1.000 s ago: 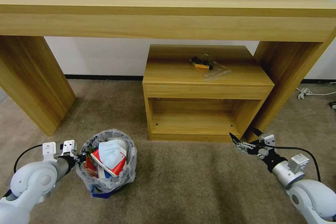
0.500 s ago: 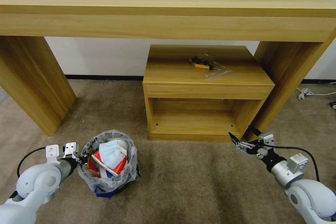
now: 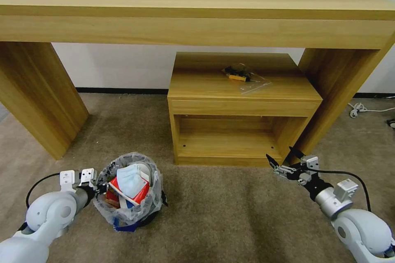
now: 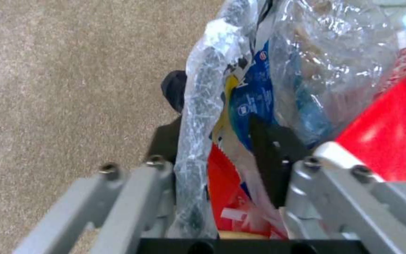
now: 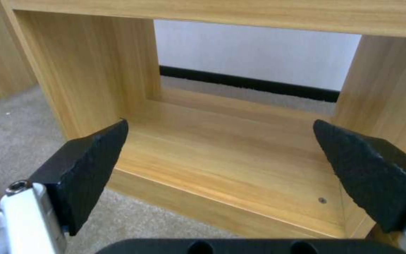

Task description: Pick up the trash bin and place the garbage on the floor into it.

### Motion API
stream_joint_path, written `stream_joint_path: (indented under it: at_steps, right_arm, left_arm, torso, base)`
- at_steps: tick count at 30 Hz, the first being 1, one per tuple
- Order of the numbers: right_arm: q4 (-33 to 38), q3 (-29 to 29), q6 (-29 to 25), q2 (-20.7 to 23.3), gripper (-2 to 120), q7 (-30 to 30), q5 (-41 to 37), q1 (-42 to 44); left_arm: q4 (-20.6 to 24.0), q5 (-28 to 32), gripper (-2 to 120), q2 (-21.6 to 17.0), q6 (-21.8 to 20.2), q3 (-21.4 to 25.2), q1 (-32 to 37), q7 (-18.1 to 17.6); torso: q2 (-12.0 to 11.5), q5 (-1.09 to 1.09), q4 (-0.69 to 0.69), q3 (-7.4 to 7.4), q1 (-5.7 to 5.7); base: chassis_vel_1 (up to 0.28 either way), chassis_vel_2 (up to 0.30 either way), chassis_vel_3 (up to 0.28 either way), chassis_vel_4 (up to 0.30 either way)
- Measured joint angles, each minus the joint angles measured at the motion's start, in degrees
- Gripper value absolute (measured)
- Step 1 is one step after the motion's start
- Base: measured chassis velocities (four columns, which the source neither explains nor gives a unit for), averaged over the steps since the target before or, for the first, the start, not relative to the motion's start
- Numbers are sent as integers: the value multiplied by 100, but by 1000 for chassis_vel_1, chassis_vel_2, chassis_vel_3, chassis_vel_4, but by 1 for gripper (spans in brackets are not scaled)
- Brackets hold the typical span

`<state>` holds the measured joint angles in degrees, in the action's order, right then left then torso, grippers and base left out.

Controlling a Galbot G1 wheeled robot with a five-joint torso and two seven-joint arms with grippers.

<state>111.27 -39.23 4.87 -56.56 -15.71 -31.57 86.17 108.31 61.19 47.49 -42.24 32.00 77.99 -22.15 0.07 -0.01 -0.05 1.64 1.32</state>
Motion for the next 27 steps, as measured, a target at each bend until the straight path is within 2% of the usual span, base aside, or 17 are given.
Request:
stream_joint_path:
  at_steps: [1,3,5,7,9,16,21,22,25,27]
  right_arm:
    - [0,0,0,0,100,0,0,0]
    - [-2,2,13,-6,100,6,-2,-2]
    - [-2,3,14,-9,100,7,-3,-3]
    - [-2,11,18,-26,100,15,-6,-2]
    - [-2,14,18,-30,100,17,-7,-3]
    - [2,21,47,-31,100,42,-54,-16]
    - [28,21,78,-26,100,67,-85,-44]
    - [44,21,84,-22,100,73,-92,-51]
    - [54,21,86,-18,100,75,-97,-54]
    - [67,0,87,-2,100,75,-107,-55]
  left_arm:
    - [0,0,41,0,0,0,0,0]
    - [1,7,53,32,0,34,7,8]
    - [4,15,57,35,0,52,14,13]
    - [47,87,69,49,0,181,60,88]
    - [63,112,72,53,0,214,71,101]
    - [424,318,98,73,1,649,327,170]
    - [571,335,100,62,2,859,472,343]
    - [626,334,100,61,3,995,551,493]
    - [657,314,100,61,4,1080,615,630]
    - [708,190,100,69,5,1356,767,1158]
  torso:
    - [0,0,0,0,0]
    - [0,1,0,0,0]
    - [0,1,0,0,0]
    - [0,1,1,0,0]
    - [0,1,1,-1,0]
    - [0,2,0,-1,0]
    - [0,2,1,-1,0]
    - [0,2,1,-1,0]
    - [0,3,0,-1,-1]
    - [0,2,0,-1,-1]
  base:
    - [0,0,0,0]
    - [0,0,0,0]
    - [0,0,0,0]
    - [0,0,0,0]
    - [0,0,0,0]
    - [0,0,0,0]
    - [0,0,0,0]
    - [0,0,0,0]
    - [0,0,0,0]
    - [0,0,0,0]
